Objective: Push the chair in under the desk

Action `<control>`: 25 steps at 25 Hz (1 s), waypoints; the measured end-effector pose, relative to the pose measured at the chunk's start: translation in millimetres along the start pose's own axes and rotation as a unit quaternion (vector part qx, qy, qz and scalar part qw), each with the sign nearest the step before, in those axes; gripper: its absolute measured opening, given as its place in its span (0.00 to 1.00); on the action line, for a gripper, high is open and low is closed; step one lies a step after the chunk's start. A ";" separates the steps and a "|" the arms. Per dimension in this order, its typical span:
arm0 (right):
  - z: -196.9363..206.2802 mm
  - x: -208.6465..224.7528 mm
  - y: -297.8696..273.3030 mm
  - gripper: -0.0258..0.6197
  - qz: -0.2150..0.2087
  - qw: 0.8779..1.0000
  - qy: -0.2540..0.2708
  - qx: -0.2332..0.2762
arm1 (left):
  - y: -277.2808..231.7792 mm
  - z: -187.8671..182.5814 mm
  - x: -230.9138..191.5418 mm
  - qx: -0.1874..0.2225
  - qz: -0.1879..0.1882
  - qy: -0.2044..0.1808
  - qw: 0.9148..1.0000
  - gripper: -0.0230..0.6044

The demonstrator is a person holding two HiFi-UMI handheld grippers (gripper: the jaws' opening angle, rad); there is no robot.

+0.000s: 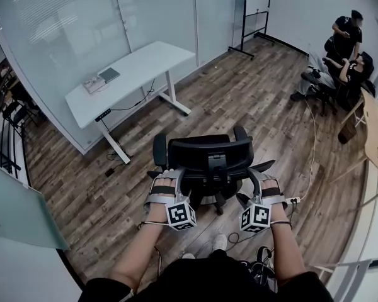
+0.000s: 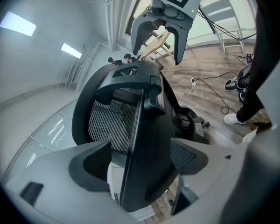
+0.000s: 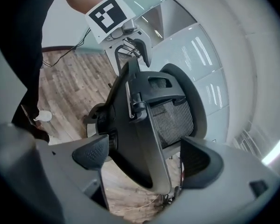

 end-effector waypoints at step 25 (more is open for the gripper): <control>22.1 -8.3 -71.5 0.68 -0.075 0.989 0.127 -0.011 | -60.9 7.1 8.3 -0.080 0.034 -0.058 0.995 0.69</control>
Point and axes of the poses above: the fingertips, and each gripper's own axes: y backward along the fingers, x to its right, z out of its underside, the point moved 3 cm from there along y, backward along the fingers, and after that the axes turned 2 degrees about y, right-handed, at the moved point
